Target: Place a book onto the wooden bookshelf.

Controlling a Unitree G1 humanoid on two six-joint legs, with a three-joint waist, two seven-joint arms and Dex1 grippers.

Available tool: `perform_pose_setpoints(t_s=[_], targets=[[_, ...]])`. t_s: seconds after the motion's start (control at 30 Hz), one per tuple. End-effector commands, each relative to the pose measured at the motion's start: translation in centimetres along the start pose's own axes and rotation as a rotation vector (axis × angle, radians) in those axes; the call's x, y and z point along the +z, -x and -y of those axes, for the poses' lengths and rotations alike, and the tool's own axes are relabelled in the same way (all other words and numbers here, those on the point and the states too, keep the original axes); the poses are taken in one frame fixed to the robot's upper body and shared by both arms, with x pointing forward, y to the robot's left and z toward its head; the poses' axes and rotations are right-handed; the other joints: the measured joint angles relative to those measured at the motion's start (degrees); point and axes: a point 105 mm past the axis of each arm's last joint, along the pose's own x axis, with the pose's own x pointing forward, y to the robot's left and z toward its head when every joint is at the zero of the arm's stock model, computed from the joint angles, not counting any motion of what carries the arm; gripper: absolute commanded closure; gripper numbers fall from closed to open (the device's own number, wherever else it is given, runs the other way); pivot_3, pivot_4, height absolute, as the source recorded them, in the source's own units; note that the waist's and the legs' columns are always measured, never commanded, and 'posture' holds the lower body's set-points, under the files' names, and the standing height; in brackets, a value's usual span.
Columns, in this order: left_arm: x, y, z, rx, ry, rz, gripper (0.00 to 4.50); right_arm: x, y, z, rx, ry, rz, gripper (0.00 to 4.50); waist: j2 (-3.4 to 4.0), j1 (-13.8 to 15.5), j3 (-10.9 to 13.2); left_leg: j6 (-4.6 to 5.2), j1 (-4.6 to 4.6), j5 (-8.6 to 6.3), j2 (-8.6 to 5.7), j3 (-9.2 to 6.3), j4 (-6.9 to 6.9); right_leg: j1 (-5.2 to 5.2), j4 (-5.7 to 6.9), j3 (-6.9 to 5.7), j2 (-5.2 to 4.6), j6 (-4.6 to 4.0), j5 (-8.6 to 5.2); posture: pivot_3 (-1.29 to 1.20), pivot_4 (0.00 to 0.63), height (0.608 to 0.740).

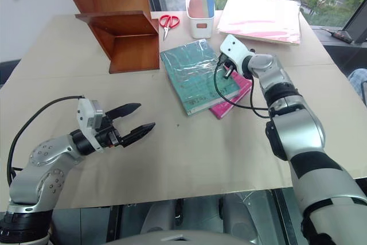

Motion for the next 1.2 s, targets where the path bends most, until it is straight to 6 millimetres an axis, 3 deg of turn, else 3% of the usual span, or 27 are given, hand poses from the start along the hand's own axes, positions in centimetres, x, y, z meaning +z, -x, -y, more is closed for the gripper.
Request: perform_pose_setpoints(t_s=[0.03,0.17,0.3,0.33,0.4,0.47,0.57,0.67,0.77,0.87,1.0,1.2], targets=[[1.4,0.2,0.1,0.004,-0.039,0.036,0.00,1.4,0.3,0.4,-0.005,0.013,0.075,4.37,0.00,0.0,0.0,0.00,0.00,0.00,0.00,0.00,0.00,0.00,0.00,0.00,0.00,0.00,0.00,0.00,0.150,0.740],[1.6,-0.2,-0.5,0.037,0.010,0.048,0.00,1.4,1.4,2.2,-0.077,0.026,0.091,4.37,0.00,0.0,0.0,0.00,0.00,0.00,0.00,0.00,0.00,0.00,0.01,0.00,0.00,0.00,0.00,0.00,0.150,0.740],[1.9,-1.0,-1.3,0.075,0.093,0.058,0.00,1.2,4.1,4.2,-0.092,0.014,0.151,4.37,-0.01,0.6,0.0,0.00,-0.05,0.00,0.00,-0.03,0.02,0.00,0.00,-0.02,-0.01,0.00,0.00,0.00,0.150,0.740],[1.9,-1.3,-1.5,0.079,0.112,0.058,0.00,1.2,5.2,4.5,-0.091,0.019,0.186,4.15,-0.02,0.7,0.0,0.00,-0.06,0.00,-0.01,-0.02,0.03,0.01,-0.02,-0.02,-0.03,0.01,0.00,0.00,0.150,0.740],[2.0,-1.7,-1.6,0.079,0.130,0.055,0.00,1.0,7.0,4.6,-0.081,0.021,0.224,3.60,-0.02,0.9,0.0,0.00,-0.07,0.00,-0.02,-0.04,0.03,0.05,-0.06,-0.04,-0.03,0.02,0.00,0.00,0.150,0.740],[1.9,-2.3,-2.0,0.080,0.155,0.046,0.00,1.0,9.9,3.5,-0.060,-0.001,0.296,2.66,-0.03,1.1,0.0,0.00,-0.07,0.00,-0.01,-0.06,0.01,0.06,-0.09,-0.05,-0.02,0.02,0.00,0.00,0.150,0.740],[1.6,-3.0,-2.5,0.070,0.208,0.012,0.00,1.8,14.7,-0.3,0.013,-0.040,0.391,1.31,0.02,1.8,0.0,0.00,-0.07,0.00,0.00,-0.11,-0.03,0.06,-0.09,-0.09,0.01,0.03,-0.02,0.00,0.150,0.740],[1.4,-3.4,-3.0,0.048,0.287,0.009,0.00,2.4,18.2,-4.6,0.097,-0.114,0.411,0.01,0.14,1.5,0.1,0.00,-0.06,0.00,0.00,-0.09,-0.02,0.06,-0.08,-0.05,0.02,0.04,-0.03,0.00,0.150,0.740],[1.1,-4.3,-3.9,0.041,0.431,0.008,0.00,3.0,20.6,-9.1,0.160,-0.172,0.396,0.01,0.12,1.4,0.1,0.00,0.08,0.00,0.00,-0.09,0.05,0.15,0.00,-0.04,0.04,0.05,-0.03,0.00,0.150,0.740],[0.8,-5.2,-4.6,0.033,0.584,-0.005,0.00,3.6,21.6,-11.5,0.157,-0.210,0.398,0.01,0.03,1.5,0.1,0.00,0.17,0.00,0.00,-0.44,0.23,0.44,-0.01,-0.31,0.08,0.09,-0.07,0.00,0.150,0.740],[0.0,-6.2,-5.1,0.029,0.732,-0.058,0.00,4.3,21.7,-12.8,0.128,-0.236,0.410,0.01,-0.05,1.4,0.1,0.00,0.11,0.01,-0.03,-0.49,0.54,0.48,0.00,-0.26,0.08,0.22,-0.06,0.00,0.150,0.740],[0.2,-8.9,-5.4,-0.018,0.984,-0.043,0.00,4.7,21.1,-12.9,0.053,-0.233,0.425,0.01,-0.15,1.9,0.1,0.00,0.00,0.01,-0.08,-0.61,0.63,0.47,0.03,-0.33,0.09,0.13,-0.01,0.00,0.150,0.740]])
